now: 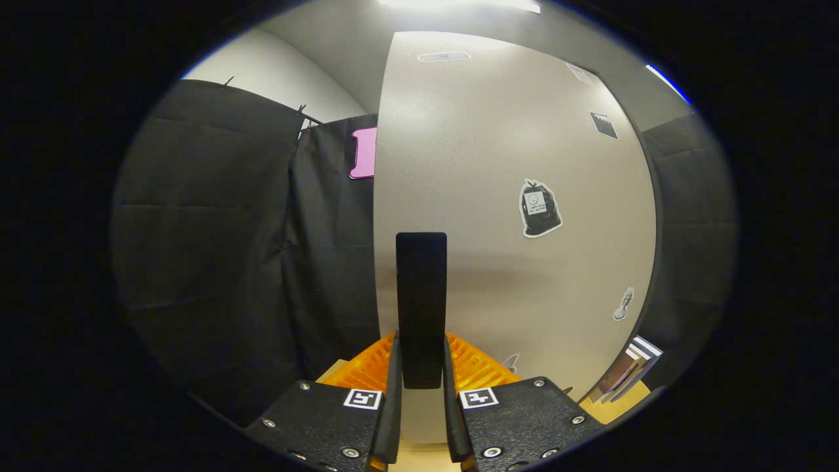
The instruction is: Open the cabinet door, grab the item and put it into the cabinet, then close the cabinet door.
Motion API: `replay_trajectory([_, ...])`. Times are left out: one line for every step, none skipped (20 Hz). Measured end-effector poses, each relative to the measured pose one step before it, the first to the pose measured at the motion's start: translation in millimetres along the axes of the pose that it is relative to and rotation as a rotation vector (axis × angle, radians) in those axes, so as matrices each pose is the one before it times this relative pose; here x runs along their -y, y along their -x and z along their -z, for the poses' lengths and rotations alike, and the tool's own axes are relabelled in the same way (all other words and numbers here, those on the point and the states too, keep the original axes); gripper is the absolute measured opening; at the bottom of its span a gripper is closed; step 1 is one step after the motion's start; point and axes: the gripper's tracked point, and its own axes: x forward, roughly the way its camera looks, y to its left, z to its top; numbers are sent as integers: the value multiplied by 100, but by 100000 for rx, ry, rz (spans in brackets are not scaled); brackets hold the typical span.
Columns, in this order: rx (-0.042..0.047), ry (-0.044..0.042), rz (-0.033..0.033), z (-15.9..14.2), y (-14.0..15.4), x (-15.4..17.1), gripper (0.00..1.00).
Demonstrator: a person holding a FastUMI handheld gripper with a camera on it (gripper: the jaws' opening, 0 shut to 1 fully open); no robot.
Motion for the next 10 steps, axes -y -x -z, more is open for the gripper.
replay_trajectory([-264,424,-974,40,787,93,29])
replay_trajectory([-244,117,-1289,7,840,119,29])
replay_trajectory([-337,-168,-1635,-38,956,70,29])
replay_trajectory([-302,-456,-2039,-20,1052,57,29])
replay_trajectory([-464,-506,-2323,2,1000,120,29])
replay_trajectory([-432,-318,-2412,-48,1089,205,29])
replay_trajectory([-486,-88,-2257,-43,970,220,29])
replay_trajectory([-541,220,-2098,-100,1115,195,29])
replay_trajectory([-834,82,-1994,-127,1101,663,29])
replay_trajectory([-585,-194,-1933,-148,1006,286,29])
